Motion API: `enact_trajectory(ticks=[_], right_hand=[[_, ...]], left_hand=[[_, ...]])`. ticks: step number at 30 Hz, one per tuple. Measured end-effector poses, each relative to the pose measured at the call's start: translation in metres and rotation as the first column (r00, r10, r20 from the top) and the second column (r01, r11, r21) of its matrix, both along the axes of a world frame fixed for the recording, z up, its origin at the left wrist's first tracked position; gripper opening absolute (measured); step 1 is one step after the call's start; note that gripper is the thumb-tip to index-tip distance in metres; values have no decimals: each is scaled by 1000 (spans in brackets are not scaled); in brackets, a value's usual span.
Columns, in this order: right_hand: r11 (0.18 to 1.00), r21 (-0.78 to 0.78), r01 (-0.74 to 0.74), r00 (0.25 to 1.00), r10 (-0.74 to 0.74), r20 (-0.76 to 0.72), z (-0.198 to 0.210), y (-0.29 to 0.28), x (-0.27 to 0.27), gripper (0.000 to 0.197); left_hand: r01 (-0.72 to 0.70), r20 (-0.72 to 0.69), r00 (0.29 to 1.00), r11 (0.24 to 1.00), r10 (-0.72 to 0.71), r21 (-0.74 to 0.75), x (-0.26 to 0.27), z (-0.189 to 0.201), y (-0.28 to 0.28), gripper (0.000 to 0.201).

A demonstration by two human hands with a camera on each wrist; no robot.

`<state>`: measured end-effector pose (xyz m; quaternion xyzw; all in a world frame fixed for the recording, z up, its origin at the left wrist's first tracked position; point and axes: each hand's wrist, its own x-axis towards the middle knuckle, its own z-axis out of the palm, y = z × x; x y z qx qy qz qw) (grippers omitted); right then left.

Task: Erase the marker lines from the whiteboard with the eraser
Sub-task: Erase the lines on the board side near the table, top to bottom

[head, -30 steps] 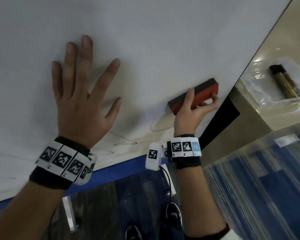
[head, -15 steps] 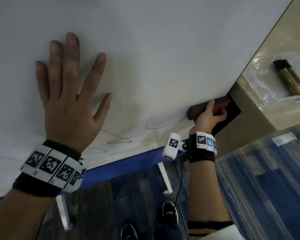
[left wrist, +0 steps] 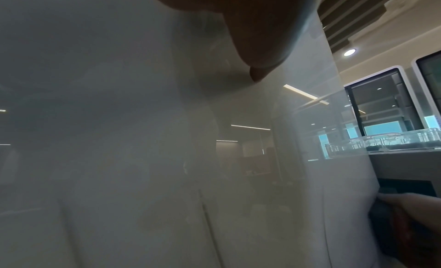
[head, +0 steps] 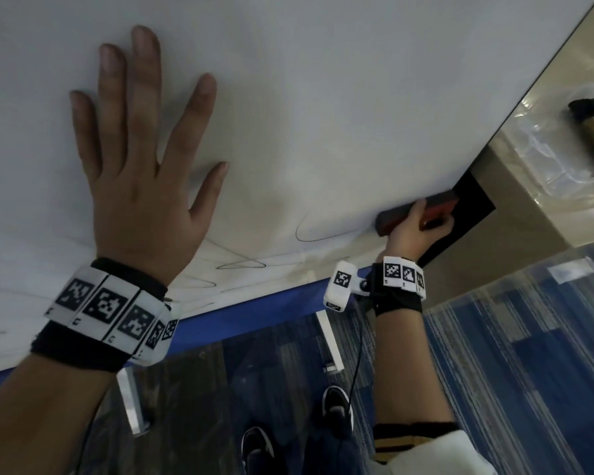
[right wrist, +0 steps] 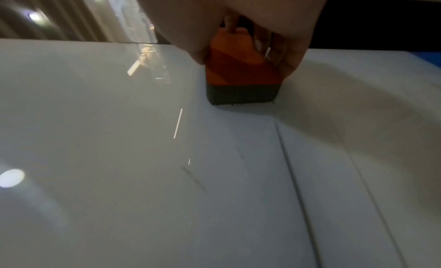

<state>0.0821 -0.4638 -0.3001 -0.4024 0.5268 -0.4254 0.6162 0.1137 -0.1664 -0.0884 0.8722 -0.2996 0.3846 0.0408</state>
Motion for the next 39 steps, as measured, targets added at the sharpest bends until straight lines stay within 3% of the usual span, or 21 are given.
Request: enact_trajectory(ticks=[2, 4, 6, 7, 9, 12, 15, 18, 21, 23, 24, 26, 28, 31, 34, 37, 39], right_hand=[[985, -171, -29, 999, 35, 31, 9, 9, -6, 64], [979, -195, -54, 998, 59, 20, -13, 15, -10, 59], [997, -45, -61, 997, 59, -51, -49, 21, -9, 57], [991, 120, -52, 996, 61, -72, -62, 27, -9, 58], [923, 386, 15, 997, 18, -81, -80, 36, -7, 57], [872, 487, 59, 997, -30, -65, -71, 40, 5, 50], [973, 218, 69, 997, -77, 27, -25, 51, 14, 55], [987, -144, -71, 978, 97, 182, 20, 84, 6, 57], [970, -217, -112, 973, 151, 174, 1, 93, 4, 55], [987, -139, -76, 991, 90, 102, -37, 82, 3, 55], [999, -2, -38, 998, 38, 51, -59, 76, 2, 55], [937, 347, 37, 999, -40, 3, -89, 73, -1, 55], [877, 478, 60, 998, -58, -20, -106, 77, 0, 54], [961, 264, 78, 997, -70, -41, -91, 100, 10, 54], [996, -76, -51, 992, 59, 112, -61, 133, 8, 53], [975, -170, -145, 974, 171, 149, -58, 149, 4, 55], [986, -103, -131, 986, 140, 88, -73, 141, 2, 56]], left_hand=[[2, 1, 1000, 1000, -2, -3, 0, -1, 0, 64], [0, -1, 1000, 1000, 0, -16, -1, -2, 0, 64], [0, 1, 1000, 1000, 0, -24, 1, -5, -2, 63], [0, 0, 1000, 1000, 0, -21, 2, -6, -2, 62], [4, 3, 1000, 1000, -4, -21, 3, -6, -2, 62], [16, 18, 1000, 999, -16, -32, 3, -6, -1, 63], [13, 20, 1000, 999, -12, -34, 3, -6, -1, 64], [22, 22, 1000, 999, -21, -27, 3, -4, -1, 65], [30, 37, 999, 999, -30, -21, 4, -4, 1, 66], [38, 41, 998, 999, -38, -13, 5, -4, 2, 64], [39, 42, 998, 999, -39, -9, 5, -5, 2, 64], [40, 42, 998, 999, -39, -12, 3, -6, 2, 62], [40, 38, 998, 999, -39, -15, 3, -6, 2, 62], [37, 21, 999, 999, -37, 8, 4, -5, 2, 61], [32, 29, 999, 999, -32, 14, 6, -6, 4, 61], [38, 33, 999, 999, -39, 18, 10, -8, 7, 58], [39, 27, 999, 999, -39, 17, 10, -8, 7, 57]])
